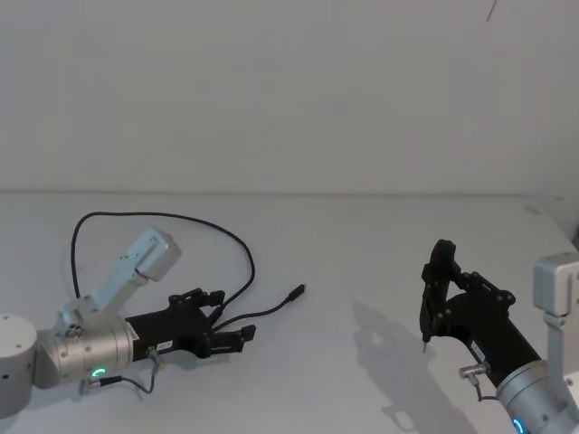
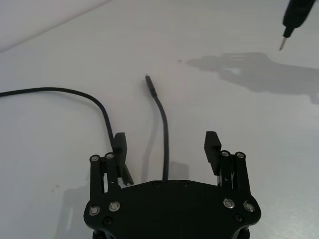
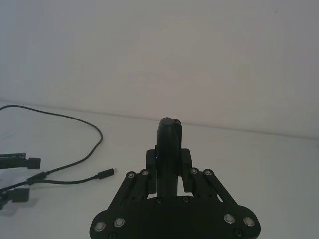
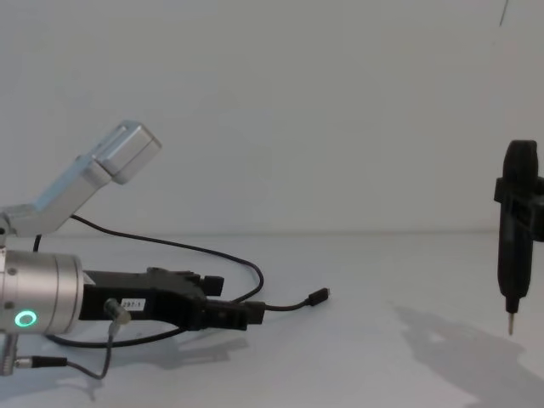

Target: Pick up the data cable with the one hand.

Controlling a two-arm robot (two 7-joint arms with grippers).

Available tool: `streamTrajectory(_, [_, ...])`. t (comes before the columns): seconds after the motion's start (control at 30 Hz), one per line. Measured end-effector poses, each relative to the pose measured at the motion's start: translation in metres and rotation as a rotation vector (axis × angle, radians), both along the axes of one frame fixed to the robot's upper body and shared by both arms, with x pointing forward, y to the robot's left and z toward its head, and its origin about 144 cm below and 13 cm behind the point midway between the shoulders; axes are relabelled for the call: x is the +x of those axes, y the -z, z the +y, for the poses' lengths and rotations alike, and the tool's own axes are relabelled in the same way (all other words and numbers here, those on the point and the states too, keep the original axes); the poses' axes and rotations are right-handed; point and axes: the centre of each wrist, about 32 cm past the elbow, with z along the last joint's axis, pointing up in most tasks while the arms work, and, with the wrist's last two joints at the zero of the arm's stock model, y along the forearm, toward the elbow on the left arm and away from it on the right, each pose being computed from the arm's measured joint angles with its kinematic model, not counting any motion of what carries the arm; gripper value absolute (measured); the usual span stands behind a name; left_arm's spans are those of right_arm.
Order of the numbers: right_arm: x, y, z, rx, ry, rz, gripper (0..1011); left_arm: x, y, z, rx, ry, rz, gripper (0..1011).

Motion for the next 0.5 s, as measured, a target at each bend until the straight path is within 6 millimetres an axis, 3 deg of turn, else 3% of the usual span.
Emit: streamTrajectory(0.5, [0.0000, 0.0000, 0.0000, 0.000, 0.000, 0.000, 279, 0.0079, -0.0007, -0.0062, 0.044, 0.018, 0.005, 576])
